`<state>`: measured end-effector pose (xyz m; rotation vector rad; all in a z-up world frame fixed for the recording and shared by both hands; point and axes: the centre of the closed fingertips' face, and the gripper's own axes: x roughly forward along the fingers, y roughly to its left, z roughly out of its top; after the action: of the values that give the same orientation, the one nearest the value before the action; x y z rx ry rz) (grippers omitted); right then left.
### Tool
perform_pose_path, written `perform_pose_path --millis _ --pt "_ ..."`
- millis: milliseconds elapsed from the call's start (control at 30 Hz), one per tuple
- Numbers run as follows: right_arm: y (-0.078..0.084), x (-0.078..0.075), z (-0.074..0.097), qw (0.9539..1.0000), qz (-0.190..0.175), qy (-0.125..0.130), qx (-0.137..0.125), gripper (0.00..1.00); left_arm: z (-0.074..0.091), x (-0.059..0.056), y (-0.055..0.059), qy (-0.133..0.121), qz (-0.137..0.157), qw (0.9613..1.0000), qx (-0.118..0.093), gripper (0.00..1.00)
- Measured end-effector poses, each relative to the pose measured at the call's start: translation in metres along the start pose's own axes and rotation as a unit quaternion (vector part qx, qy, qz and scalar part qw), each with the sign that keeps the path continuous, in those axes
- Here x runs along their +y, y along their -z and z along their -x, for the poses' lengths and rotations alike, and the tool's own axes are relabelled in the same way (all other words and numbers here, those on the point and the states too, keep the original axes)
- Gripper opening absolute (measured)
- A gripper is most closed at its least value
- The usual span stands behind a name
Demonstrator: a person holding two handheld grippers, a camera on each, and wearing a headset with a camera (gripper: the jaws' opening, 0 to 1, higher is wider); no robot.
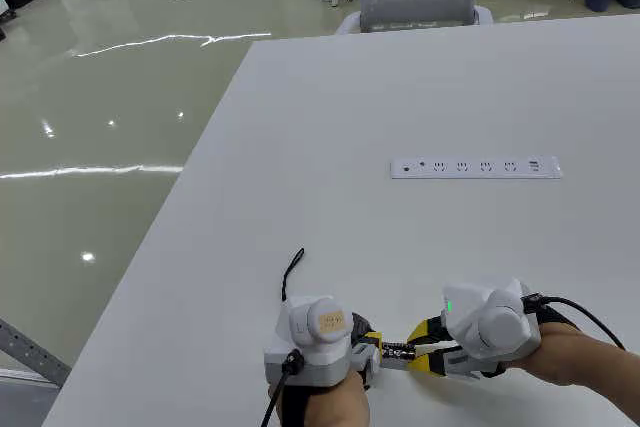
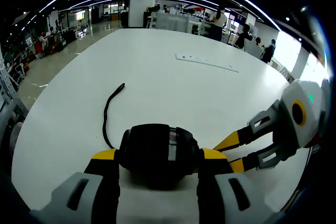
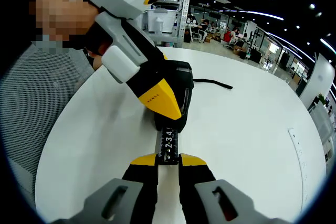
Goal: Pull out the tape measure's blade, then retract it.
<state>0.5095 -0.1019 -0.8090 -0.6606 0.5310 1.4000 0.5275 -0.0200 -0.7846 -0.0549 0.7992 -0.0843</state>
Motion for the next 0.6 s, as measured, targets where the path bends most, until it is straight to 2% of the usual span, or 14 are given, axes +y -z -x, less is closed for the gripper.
perform_pose_path --millis 600 --pt "-0.0045 -0.0021 -0.0062 1.0000 0.001 0.002 -0.001 0.14 0.0003 0.0008 -0.0008 0.003 0.006 1.0000 0.000 0.56"
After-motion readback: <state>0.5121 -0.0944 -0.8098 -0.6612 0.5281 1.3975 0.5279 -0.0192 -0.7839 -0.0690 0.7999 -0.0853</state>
